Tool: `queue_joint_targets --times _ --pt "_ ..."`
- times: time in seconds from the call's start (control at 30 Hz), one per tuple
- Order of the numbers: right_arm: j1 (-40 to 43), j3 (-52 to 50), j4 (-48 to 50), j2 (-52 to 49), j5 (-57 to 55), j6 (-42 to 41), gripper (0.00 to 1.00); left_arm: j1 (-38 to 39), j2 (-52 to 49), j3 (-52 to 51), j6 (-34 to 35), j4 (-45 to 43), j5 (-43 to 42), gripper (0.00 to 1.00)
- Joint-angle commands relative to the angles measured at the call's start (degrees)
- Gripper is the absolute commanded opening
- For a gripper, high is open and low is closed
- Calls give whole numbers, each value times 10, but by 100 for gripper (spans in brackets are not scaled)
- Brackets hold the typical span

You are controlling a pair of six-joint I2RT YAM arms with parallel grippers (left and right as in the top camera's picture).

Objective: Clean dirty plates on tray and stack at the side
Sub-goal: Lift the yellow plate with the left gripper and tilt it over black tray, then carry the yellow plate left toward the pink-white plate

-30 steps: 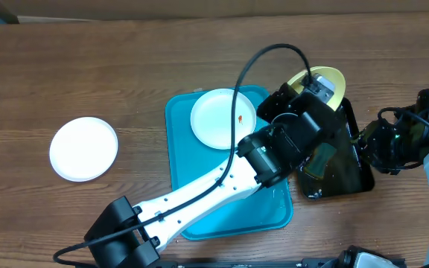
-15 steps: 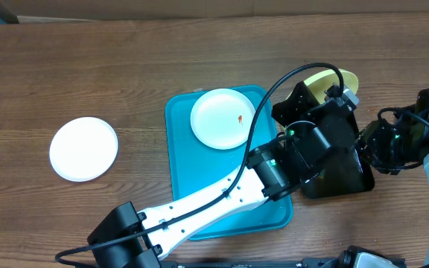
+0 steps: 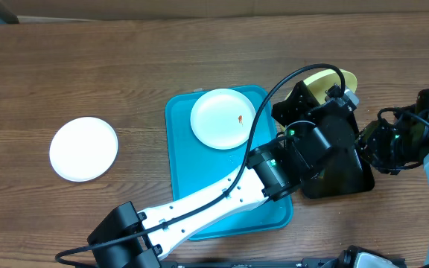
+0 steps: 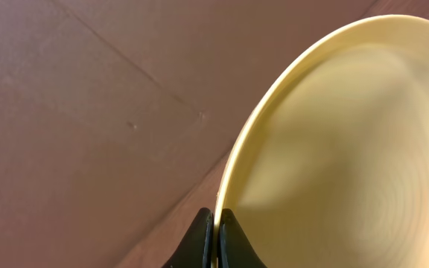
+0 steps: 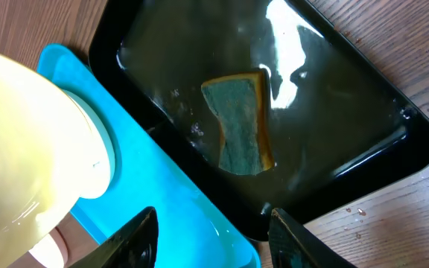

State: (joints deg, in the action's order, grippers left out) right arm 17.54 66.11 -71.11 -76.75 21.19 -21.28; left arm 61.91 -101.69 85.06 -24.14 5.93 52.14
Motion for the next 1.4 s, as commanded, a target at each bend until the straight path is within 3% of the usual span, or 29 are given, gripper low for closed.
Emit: queue_joint_targets --times 0.0,0.1,0.23,0.33,0.4,0.5,0.57,0.67,0.73,0.83,0.93,1.03,1.2,1.27,1.37 --pt "2 11 2 8 8 8 49 4 7 17 -3 -7 10 4" --pt "2 11 2 8 8 8 50 4 7 17 -10 -13 11 4" --pt "2 11 2 8 8 8 50 7 6 17 54 28 -27 4" --pt "2 11 0 8 8 8 50 -3 1 17 39 8 56 4" --pt "2 11 -1 8 8 8 50 -12 1 17 78 11 47 4" --pt "2 11 -2 8 8 8 50 -3 0 17 23 30 19 4" --pt "2 11 -2 8 8 8 50 -2 1 17 75 2 42 4" --pt "2 11 -2 8 8 7 50 12 2 17 74 9 1 4" --pt "2 11 -6 8 8 8 49 16 2 17 85 10 39 4" --pt "2 11 -9 8 8 16 50 14 11 20 162 29 95 4" --pt "2 11 -12 8 8 18 49 6 39 22 237 98 92 4" --pt "2 11 -13 8 8 21 50 -19 87 22 369 225 64 4" --pt "2 11 -13 8 8 37 50 -153 189 22 615 494 -119 4" --pt "2 11 -15 8 8 40 50 -237 223 22 655 574 -192 4" --pt "2 11 -15 8 8 40 50 -382 254 21 655 654 -266 4"
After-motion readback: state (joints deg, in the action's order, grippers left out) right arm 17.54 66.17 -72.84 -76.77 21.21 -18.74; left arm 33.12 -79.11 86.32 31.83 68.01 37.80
